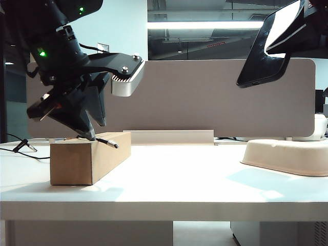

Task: Pick up the charging cable and the phone, plug the charging cable into the charging port on the phone, and finally place them back on the table.

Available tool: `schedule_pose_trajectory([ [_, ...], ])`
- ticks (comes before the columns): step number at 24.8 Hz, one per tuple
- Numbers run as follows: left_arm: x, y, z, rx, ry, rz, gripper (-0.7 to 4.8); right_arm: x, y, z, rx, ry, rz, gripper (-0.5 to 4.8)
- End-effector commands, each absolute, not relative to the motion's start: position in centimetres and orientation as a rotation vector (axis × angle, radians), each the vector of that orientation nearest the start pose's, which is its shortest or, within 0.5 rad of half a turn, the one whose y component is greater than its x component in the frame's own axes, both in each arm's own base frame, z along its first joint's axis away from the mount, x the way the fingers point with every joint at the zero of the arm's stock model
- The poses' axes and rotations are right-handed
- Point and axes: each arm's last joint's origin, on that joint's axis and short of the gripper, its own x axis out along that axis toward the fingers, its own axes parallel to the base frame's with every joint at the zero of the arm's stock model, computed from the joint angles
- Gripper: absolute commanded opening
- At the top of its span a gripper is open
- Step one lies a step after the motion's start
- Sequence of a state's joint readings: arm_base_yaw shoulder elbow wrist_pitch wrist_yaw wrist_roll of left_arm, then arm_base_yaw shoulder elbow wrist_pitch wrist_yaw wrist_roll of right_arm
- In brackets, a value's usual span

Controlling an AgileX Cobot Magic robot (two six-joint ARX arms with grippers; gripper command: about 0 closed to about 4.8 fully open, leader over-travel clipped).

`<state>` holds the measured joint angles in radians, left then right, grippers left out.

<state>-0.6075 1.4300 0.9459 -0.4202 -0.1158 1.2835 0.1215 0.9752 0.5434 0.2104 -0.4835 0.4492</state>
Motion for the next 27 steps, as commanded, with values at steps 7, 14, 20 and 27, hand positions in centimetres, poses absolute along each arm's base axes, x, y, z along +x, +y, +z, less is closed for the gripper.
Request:
schedule_pose_trajectory([
  [7,24.2,-17.5,22.3,1.523,0.435,-1.045,1.92,20.7,3.9,26.1,0.453,0.296,0.568,-0.05],
  [14,25.4,-18.5,22.3,1.497,0.464,-1.090,1.83,20.7,3.9,25.9,0.457,0.318,0.563,-0.05],
  [20,25.8,-18.6,21.3,1.503,0.501,-1.101,1.78,20.7,3.9,25.9,0.458,0.321,0.562,-0.05],
  [27,26.8,-17.9,20.9,1.489,0.519,-1.069,1.27,20.7,3.9,25.9,0.457,0.321,0.566,-0.05],
])
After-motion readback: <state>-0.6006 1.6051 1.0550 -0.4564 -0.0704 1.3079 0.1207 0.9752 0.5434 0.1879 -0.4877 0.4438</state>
